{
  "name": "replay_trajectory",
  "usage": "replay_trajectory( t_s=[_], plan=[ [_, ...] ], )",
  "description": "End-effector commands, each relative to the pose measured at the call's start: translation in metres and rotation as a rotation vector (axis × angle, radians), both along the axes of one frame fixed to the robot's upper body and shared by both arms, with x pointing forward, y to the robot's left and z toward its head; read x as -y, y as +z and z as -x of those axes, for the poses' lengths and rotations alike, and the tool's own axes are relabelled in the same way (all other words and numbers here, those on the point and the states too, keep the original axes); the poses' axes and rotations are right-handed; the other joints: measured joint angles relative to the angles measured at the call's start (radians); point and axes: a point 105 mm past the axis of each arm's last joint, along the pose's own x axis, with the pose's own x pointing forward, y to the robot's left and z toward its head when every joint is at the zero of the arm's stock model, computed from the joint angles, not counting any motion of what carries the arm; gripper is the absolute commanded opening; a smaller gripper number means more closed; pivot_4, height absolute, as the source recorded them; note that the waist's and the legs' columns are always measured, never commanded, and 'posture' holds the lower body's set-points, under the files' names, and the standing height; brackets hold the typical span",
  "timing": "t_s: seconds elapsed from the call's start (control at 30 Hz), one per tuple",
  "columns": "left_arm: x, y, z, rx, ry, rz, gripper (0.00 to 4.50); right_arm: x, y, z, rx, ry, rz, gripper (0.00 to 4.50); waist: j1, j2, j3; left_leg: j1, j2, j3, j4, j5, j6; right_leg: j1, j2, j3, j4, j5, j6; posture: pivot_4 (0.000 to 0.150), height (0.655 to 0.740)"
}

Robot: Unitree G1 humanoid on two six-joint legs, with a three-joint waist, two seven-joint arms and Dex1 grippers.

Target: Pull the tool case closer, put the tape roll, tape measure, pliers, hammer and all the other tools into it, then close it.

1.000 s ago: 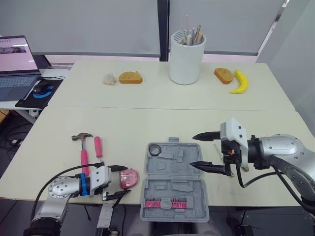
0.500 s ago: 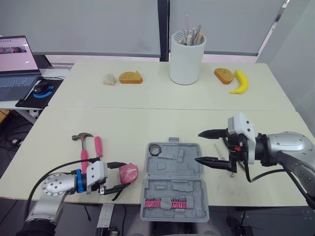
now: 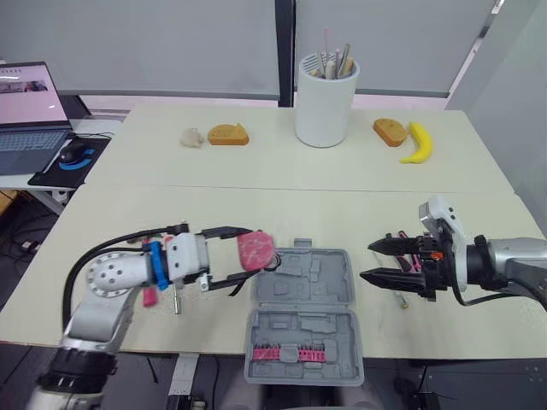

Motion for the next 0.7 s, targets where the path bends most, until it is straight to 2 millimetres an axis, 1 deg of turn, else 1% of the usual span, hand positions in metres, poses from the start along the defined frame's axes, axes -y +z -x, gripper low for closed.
replay_trajectory(
  t_s=[0.03, 0.13, 0.2, 0.27, 0.37, 0.43, 0.5, 0.57, 0.7],
  plan=[
    [0.019, 0.004, 0.002, 0.087, -0.061, -0.016, 3.24, -0.001, 0.006, -0.004, -0.026, -0.06, -0.019, 4.5, -0.005, 0.0, 0.0, 0.0, 0.001, 0.0, 0.001, 0.0, 0.0, 0.0, 0.001, 0.0, 0.0, 0.0, 0.0, 0.15, 0.74],
    [0.03, 0.0, 0.004, 0.136, -0.118, -0.041, 3.24, -0.008, 0.007, -0.008, -0.076, -0.086, -0.059, 4.5, -0.007, 0.0, 0.0, -0.001, 0.002, 0.0, 0.003, 0.0, 0.001, 0.0, 0.002, 0.0, 0.001, 0.0, 0.0, 0.15, 0.74],
    [0.039, -0.001, 0.003, 0.162, -0.149, -0.04, 3.24, -0.015, 0.007, -0.01, -0.097, -0.094, -0.087, 4.5, -0.005, 0.0, 0.0, -0.002, 0.002, 0.0, 0.004, 0.0, 0.001, -0.001, 0.002, 0.0, 0.002, 0.0, -0.001, 0.15, 0.74],
    [0.043, -0.002, 0.002, 0.175, -0.164, -0.037, 3.24, -0.02, 0.009, -0.012, -0.109, -0.099, -0.11, 4.5, -0.005, 0.0, 0.0, -0.002, 0.002, 0.0, 0.006, 0.0, 0.001, -0.001, 0.002, 0.0, 0.003, 0.0, -0.001, 0.15, 0.74],
    [0.051, 0.0, -0.002, 0.202, -0.181, -0.03, 3.24, -0.028, 0.009, -0.018, -0.123, -0.12, -0.13, 4.5, -0.004, 0.0, 0.0, -0.004, 0.001, 0.0, 0.008, 0.0, 0.001, -0.002, 0.002, 0.0, 0.004, 0.001, 0.0, 0.15, 0.74],
    [0.057, 0.004, -0.006, 0.23, -0.189, -0.019, 3.24, -0.039, 0.006, -0.021, -0.129, -0.125, -0.139, 4.5, -0.004, 0.0, 0.0, -0.005, 0.001, 0.0, 0.008, 0.0, 0.001, -0.002, 0.002, 0.0, 0.005, 0.001, 0.0, 0.15, 0.74],
    [0.059, 0.006, -0.009, 0.245, -0.185, -0.012, 3.24, -0.051, 0.008, -0.022, -0.14, -0.115, -0.179, 4.5, -0.007, 0.0, 0.0, -0.005, 0.001, 0.0, 0.008, 0.0, 0.001, -0.003, 0.002, 0.0, 0.006, 0.001, 0.0, 0.15, 0.74],
    [0.059, 0.007, -0.012, 0.263, -0.171, -0.006, 3.24, -0.057, 0.009, -0.021, -0.147, -0.106, -0.195, 4.5, -0.013, 0.0, 0.0, -0.005, 0.001, 0.0, 0.008, 0.0, 0.001, -0.004, 0.002, 0.0, 0.006, 0.001, 0.0, 0.15, 0.74],
    [0.062, 0.005, -0.011, 0.277, -0.169, -0.003, 3.24, -0.066, 0.005, -0.019, -0.168, -0.099, -0.198, 4.5, -0.02, 0.0, 0.0, -0.006, 0.001, 0.0, 0.008, 0.0, 0.001, -0.004, 0.002, 0.0, 0.007, 0.001, 0.0, 0.15, 0.74]
  ],
)
